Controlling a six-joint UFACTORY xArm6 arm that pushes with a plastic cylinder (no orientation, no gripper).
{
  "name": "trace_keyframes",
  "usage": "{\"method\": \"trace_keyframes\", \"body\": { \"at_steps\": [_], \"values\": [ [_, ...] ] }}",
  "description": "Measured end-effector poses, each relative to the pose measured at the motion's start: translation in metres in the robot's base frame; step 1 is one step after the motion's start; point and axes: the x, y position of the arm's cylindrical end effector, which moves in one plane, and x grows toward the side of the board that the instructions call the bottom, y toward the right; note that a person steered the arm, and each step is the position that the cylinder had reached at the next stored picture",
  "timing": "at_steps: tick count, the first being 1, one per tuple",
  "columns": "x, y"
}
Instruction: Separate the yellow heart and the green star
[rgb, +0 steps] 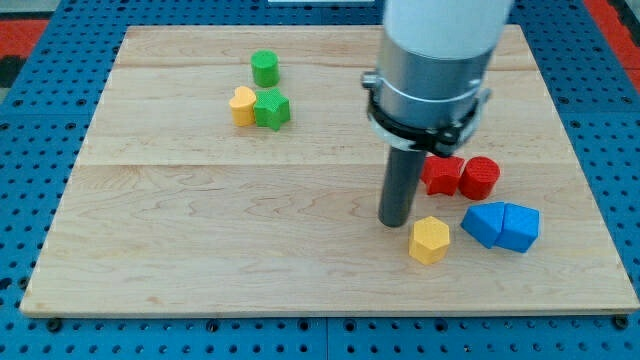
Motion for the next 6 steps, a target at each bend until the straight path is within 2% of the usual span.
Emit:
{"method": "trace_keyframes", "body": {
  "at_steps": [1,2,3,4,5,6],
  "values": [
    [-0.021,-0.067],
    [-0.029,-0.162],
    [-0.096,-0.241],
    [-0.191,-0.238],
    [-0.21,-0.173],
    [-0.152,-0.138]
  ]
}}
